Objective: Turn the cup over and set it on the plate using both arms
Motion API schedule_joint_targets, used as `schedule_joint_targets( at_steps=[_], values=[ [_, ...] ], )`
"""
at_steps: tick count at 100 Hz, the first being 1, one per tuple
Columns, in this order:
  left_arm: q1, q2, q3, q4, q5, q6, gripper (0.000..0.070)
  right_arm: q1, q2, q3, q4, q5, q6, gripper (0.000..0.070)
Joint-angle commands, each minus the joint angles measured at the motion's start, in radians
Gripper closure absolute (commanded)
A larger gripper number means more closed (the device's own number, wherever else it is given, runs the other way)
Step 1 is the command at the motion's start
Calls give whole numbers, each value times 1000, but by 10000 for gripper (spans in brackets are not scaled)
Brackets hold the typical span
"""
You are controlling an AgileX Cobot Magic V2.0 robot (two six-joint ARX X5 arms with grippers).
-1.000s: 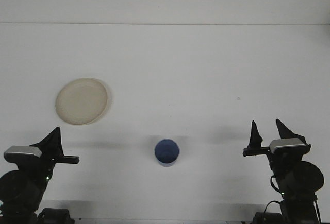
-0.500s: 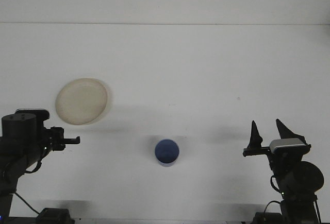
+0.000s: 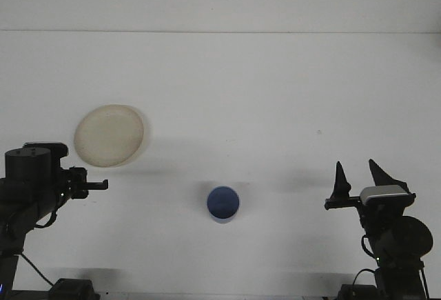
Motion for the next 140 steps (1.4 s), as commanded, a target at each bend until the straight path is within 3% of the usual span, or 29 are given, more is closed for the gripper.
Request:
schedule_joint_targets(
  at_steps=[1,11,17,21,56,107,140],
  values=[
    [0,3,23,7,4,-4,599,1,0,3,11,-1,13,200],
    [0,2,23,7,4,-16,329,1,0,3,11,-1,13,200],
    [0,2,23,7,4,-15,223,1,0,3,11,-1,13,200],
    [0,2,23,7,4,-14,189,1,0,3,11,-1,13,200],
    [-58,48,86,-53,7,-32,190,1,0,3,11,-1,13,200],
    [-547,358,237,-1,33,-154,191,1,0,3,11,-1,13,200],
    [-760,616,359,19,32,-142,189,1,0,3,11,-1,13,200]
  ],
)
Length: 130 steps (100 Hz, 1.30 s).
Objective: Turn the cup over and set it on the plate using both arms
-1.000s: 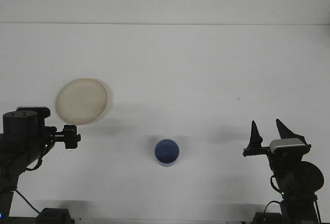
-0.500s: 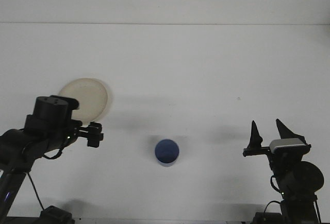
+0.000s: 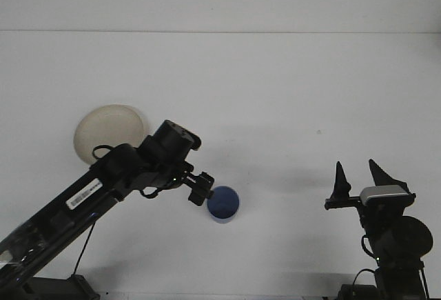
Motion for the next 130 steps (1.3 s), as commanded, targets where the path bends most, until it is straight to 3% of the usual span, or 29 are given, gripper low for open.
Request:
schedule_joint_targets(
  at_steps=[1,93,104,116,130],
  values=[
    [-29,54,32,1,5,2,189,1,0,3,11,-1,13,201],
    [-83,342,41,21,5,66,215,1,0,3,11,-1,13,201],
    [-83,354,41,21,5,73,326,1,0,3,11,-1,13,200],
    [-83,378,41,16,5,84,346,1,0,3,11,-1,13,200],
    [-85,393,41,15,5,97,600,1,0,3,11,-1,13,200]
  ],
)
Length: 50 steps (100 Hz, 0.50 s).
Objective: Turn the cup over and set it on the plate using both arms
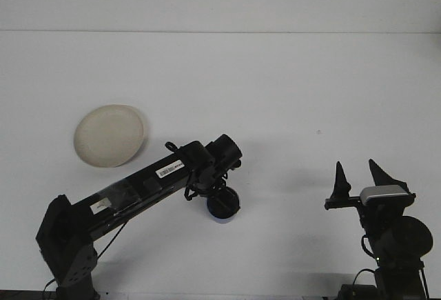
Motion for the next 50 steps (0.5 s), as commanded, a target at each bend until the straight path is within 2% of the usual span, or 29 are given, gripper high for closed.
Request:
schedule_joint_targets(
  at_steps=[1,9,35,50],
  values=[
    [-12,24,23,-4,5,22,614,1,0,3,11,-1,13,200],
    [-17,23,24,0,5,24,698,1,0,3,11,-1,13,200],
    [-16,23,72,-41,-3,39,694,1,0,3,11,-1,13,201],
    [7,11,179,-119,-92,63,695,1,0,3,11,-1,13,200]
  ],
)
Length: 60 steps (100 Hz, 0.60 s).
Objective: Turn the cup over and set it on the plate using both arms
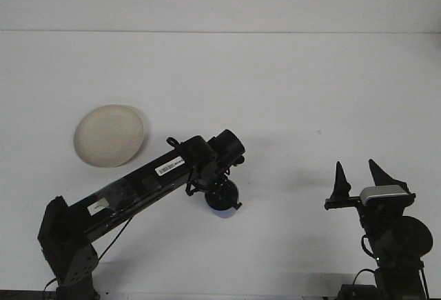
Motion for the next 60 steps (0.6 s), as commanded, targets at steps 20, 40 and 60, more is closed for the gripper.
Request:
schedule_joint_targets(
  at_steps=[20,40,60],
  values=[
    [131,-22,233,-119,-114,55,695,1,0,3,11,-1,13,200],
    [338,-38,292,-127,-154,64,695,1,0,3,11,-1,13,200],
    [565,-37,288,-119,-154,63,694,1,0,3,10,-1,13,200]
  ],
)
